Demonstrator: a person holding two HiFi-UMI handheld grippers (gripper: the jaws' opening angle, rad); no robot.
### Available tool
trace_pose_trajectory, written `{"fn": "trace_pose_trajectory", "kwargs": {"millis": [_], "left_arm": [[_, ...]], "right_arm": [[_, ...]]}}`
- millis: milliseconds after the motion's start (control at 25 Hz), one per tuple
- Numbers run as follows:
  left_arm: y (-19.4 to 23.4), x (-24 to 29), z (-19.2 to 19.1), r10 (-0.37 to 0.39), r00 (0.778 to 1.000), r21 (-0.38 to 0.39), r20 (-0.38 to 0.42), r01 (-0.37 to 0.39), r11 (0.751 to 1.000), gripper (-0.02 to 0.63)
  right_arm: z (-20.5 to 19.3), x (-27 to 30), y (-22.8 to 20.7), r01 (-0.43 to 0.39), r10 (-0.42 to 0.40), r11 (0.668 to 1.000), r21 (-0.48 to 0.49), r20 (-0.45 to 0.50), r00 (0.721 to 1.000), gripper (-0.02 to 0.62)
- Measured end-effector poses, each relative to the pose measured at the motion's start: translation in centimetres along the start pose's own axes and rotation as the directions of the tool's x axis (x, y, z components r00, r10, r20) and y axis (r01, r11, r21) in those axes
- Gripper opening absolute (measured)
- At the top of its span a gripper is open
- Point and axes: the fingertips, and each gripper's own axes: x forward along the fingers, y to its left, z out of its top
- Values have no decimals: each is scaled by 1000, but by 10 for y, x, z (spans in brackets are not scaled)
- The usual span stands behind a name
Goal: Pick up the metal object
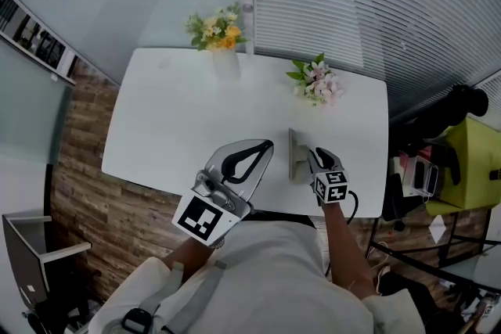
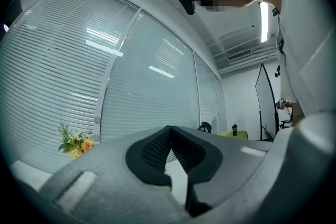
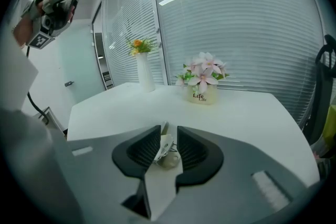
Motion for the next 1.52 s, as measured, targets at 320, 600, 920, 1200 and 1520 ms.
{"fn": "trace_pose_trajectory", "kwargs": {"millis": [320, 600, 920, 1200, 1520], "left_arm": [[3, -1, -2, 8, 1000, -6, -7, -8, 1000, 6], [7, -2, -5, 16, 1000, -12, -15, -16, 1000, 6], [12, -3, -7, 26, 1000, -22, -18, -26, 999, 6], [15, -5, -9, 30, 999, -27, -18, -30, 999, 6], [15, -7, -7, 30, 999, -26, -17, -30, 999, 6]], "right_arm": [[-14, 16, -3, -11, 13, 998, 67, -31, 999, 117], [-21, 29, -1, -27, 32, 993, 113, -45, 998, 123], [-27, 39, 4, -44, 53, 989, 141, -60, 997, 118], [-30, 42, 4, -47, 57, 985, 168, -56, 997, 109], [-25, 40, 8, -45, 51, 987, 151, -32, 998, 91]]}}
